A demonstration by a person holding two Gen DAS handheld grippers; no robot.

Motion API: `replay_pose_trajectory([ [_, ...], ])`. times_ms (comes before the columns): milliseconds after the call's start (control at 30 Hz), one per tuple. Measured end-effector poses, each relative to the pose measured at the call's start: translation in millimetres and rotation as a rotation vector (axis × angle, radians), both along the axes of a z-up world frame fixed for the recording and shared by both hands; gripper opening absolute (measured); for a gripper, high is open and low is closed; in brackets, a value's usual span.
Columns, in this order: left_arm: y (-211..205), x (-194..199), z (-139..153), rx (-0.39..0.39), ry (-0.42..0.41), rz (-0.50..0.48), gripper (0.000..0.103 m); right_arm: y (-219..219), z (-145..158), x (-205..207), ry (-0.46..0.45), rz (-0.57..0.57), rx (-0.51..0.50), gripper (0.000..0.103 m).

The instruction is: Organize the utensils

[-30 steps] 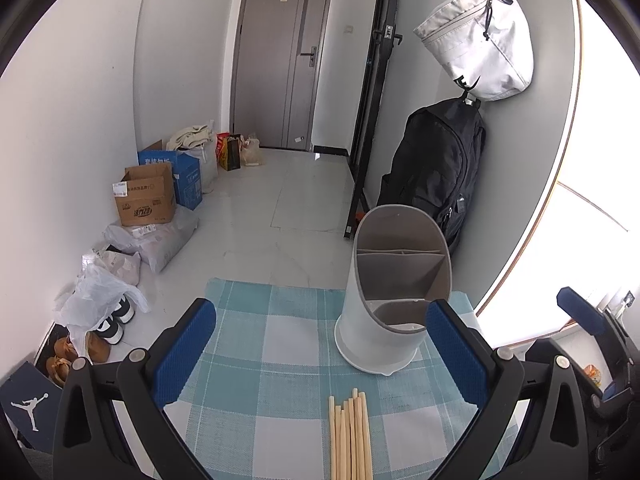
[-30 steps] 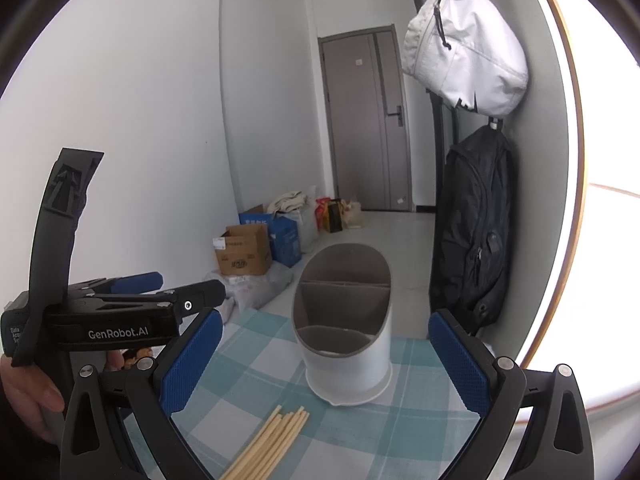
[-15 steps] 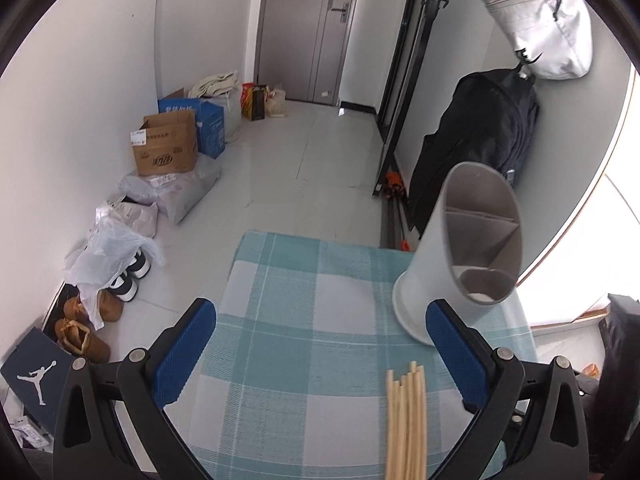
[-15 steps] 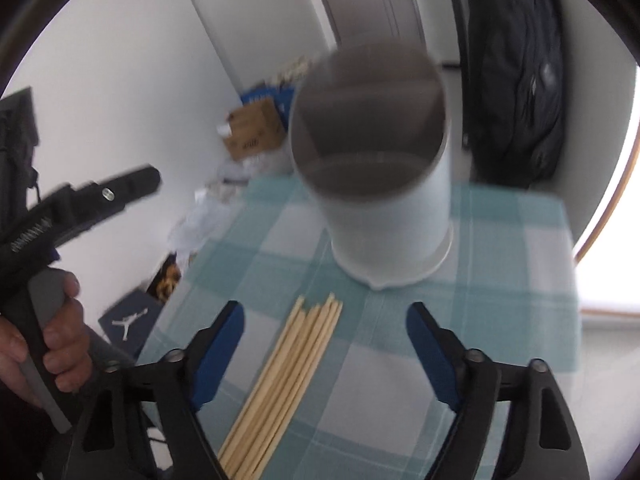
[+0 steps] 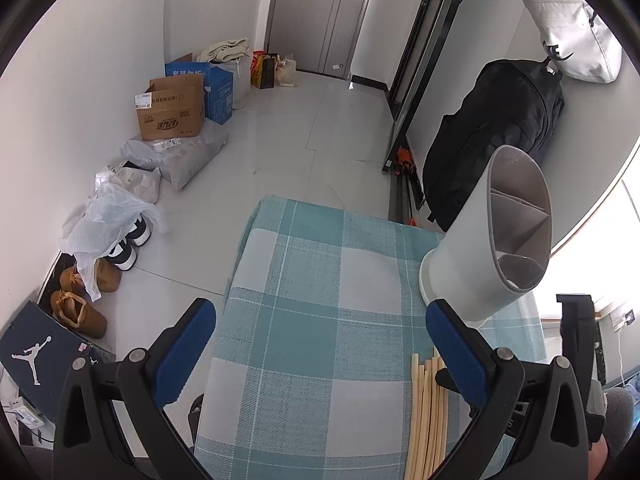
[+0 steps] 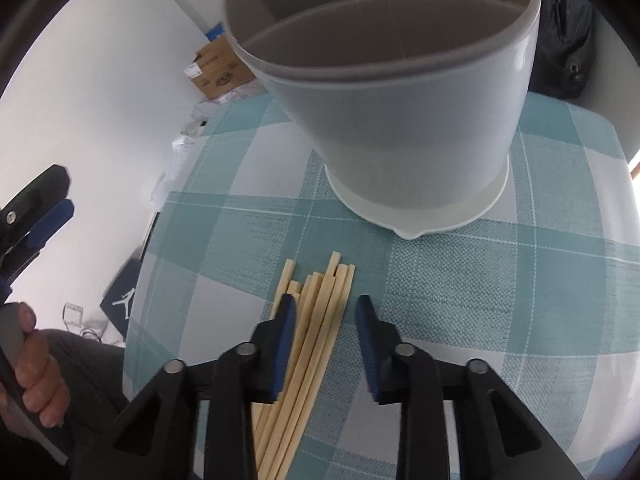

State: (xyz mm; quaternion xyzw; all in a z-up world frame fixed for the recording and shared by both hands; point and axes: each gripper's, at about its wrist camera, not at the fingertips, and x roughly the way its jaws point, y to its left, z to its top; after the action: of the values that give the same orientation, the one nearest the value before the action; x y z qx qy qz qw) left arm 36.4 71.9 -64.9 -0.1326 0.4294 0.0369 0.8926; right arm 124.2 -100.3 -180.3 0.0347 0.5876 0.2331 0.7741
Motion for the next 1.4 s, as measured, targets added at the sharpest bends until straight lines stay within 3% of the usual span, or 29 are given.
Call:
replay_pose_trajectory([
  [133,5.6,0.3,-1.0,-0.013,0.002,0.003,0.102,-2.9,2.5,1.2,0.010,-0.013,0.014,0.012],
  [200,7.2,0.1,-1.6,-0.023,0.005,0.005,0.102,-9.9,7.0,-0.8,0.011,-0.031,0.029,0.001],
  [500,4.8,-1.5,-1.8,-0.028,0.008,-0.005,0.102,-39.9,6.8,3.3,0.018,-0.114,0.071,0.001],
  [700,4.2,-3.4,-2.5,-0.028,0.010,-0.001,0.102,-16.8,11.3,6.5,0.004,-0.048,0.110,0.004],
  [967,10.1,-5.4,-4.3,-0.031,0.014,0.011,0.102,13.1,-2.0,16.9,0.049,-0.023,-0.004,0.003],
  [1133,11.5,-4.2,-6.0,-0.036,0.021,0.014,0.102,19.5,-1.3,15.6,0.007,-0.037,-0.055,0.004],
  [1400,13.4,-4.1,-10.9,-0.046,0.043,0.015,0.102,-1.6,-3.4,17.9,0.026,-0.076,-0.022,0.003],
])
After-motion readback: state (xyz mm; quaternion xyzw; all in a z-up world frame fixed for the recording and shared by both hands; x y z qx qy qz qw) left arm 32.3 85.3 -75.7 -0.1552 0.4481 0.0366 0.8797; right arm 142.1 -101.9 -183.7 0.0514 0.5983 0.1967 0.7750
